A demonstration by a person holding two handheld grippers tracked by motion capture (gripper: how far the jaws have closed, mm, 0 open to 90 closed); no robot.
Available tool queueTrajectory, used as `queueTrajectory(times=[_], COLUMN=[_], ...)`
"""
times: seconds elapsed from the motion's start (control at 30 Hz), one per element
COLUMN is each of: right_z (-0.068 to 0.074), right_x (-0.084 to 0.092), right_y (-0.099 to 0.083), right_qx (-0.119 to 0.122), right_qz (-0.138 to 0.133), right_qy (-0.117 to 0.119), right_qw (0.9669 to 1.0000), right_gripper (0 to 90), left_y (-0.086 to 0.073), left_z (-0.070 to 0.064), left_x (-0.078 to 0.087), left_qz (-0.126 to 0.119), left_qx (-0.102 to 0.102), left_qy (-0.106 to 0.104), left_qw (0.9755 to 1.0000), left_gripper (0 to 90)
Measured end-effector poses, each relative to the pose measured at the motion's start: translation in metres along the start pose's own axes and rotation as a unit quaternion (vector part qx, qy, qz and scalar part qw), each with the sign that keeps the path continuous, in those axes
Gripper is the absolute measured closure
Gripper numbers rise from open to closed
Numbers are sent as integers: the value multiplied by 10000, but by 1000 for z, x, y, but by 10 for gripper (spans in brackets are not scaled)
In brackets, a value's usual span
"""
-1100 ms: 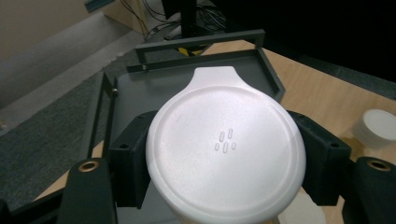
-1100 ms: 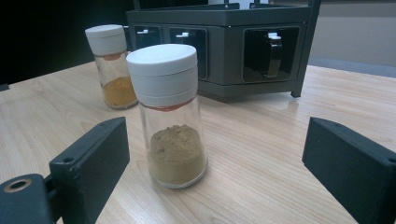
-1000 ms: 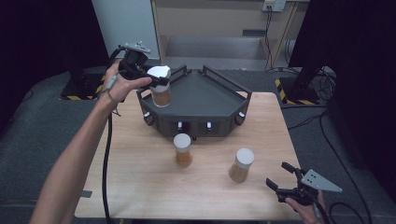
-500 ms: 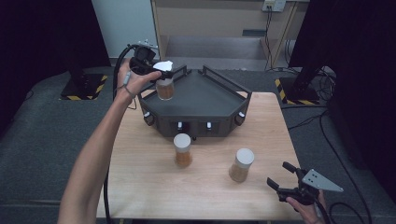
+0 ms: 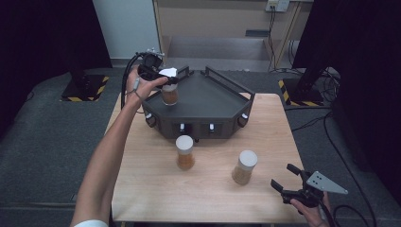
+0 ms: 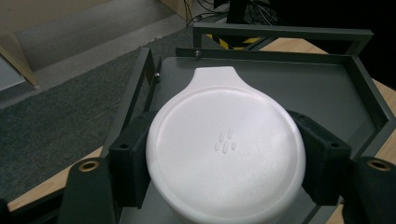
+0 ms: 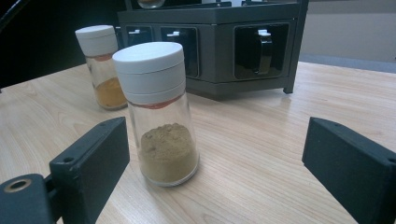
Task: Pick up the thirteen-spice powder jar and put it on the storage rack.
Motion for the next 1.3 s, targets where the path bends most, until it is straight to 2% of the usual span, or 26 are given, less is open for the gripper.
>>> queueTrajectory(times=[0.4,0.87,0.9,0.97,1.07,1.13,1.2,1.3], right_z=[-1,-1,-1,-1,0,0,0,0], right_x=[1,1,1,1,1,1,1,1], right_y=[-1,-1,-1,-1,-1,-1,-1,-1], right_qx=[-23,-21,-22,-24,-21,-13,-17,-16], right_qz=[-5,-5,-7,-4,-17,-19,-22,-25], right_qy=[-20,-15,-18,-21,-20,-23,-24,-17], right_qw=[10000,10000,10000,10000,10000,10000,10000,10000], right_gripper=[77,78,78,78,78,78,78,78], left_y=[-5,-7,-7,-8,-9,-10,-10,-9], left_z=[1,-1,0,0,0,-2,-2,-6], left_x=[-15,-19,-19,-17,-12,-6,0,11], left_qz=[106,96,57,-49,-263,-484,-585,-731], left_qx=[9,-64,-29,52,142,75,113,23], left_qy=[-39,-11,-26,33,32,86,15,-88], left_qw=[9999,9999,10000,10000,9995,9988,9982,9973], left_gripper=[302,298,288,177,74,60,43,42])
Point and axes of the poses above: each handheld gripper's, and its own axes: x roughly backward along the jaws, y roughly out of its top, z roughly to its left, the point moved 6 cm from there along -x, roughly forward along the jaws, and after that the axes turned 2 degrees about -z, right-handed, at the moved point
